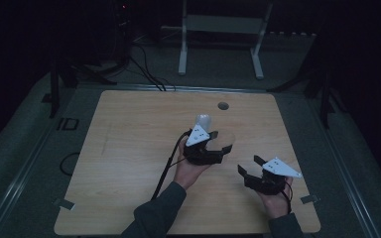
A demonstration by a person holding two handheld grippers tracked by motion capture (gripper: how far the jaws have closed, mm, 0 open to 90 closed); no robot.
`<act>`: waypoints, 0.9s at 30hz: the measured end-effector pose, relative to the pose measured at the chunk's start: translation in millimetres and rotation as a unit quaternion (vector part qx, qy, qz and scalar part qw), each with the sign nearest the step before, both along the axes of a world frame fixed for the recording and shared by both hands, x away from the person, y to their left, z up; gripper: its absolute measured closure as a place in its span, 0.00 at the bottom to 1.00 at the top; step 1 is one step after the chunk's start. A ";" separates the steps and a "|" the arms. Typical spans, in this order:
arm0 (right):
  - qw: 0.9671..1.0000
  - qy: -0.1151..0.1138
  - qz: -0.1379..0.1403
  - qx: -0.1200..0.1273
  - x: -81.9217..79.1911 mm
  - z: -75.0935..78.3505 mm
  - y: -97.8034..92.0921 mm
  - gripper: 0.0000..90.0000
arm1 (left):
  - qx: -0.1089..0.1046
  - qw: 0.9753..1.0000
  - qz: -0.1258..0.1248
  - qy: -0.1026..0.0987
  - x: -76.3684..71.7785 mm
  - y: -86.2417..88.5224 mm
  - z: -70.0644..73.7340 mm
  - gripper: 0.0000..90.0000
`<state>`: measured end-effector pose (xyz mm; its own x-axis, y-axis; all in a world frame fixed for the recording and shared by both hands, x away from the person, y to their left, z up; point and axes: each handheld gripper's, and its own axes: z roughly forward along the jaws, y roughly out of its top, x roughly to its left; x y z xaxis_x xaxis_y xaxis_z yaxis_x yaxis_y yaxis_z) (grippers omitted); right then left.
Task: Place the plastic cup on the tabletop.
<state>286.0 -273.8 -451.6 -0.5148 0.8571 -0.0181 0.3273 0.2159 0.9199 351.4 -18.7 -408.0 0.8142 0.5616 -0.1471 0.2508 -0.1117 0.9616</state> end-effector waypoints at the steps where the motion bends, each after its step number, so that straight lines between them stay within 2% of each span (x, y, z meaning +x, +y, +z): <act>1: 1.000 0.001 -0.002 0.003 0.5 -0.6 -1.5 0.30 | 0.000 1.000 0.000 -0.001 0.0 0.3 -0.1 0.32; 8: 1.000 0.005 -0.012 0.007 1.8 -4.4 -7.2 0.30 | -0.001 1.000 -0.007 -0.005 0.7 1.5 -1.0 0.32; 19: 1.000 0.010 -0.018 0.005 2.9 -8.9 -10.8 0.31 | -0.002 1.000 0.000 -0.010 3.6 5.0 -4.6 0.32; 27: 1.000 0.013 -0.022 0.009 2.7 -11.4 -14.5 0.31 | -0.012 1.000 -0.004 -0.010 5.5 4.3 -12.0 0.32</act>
<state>288.6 -288.3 -463.1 -0.4767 0.8790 0.0113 0.3603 0.1836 0.9146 356.8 -14.3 -419.9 0.8218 0.5512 -0.1442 0.2307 -0.0905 0.9688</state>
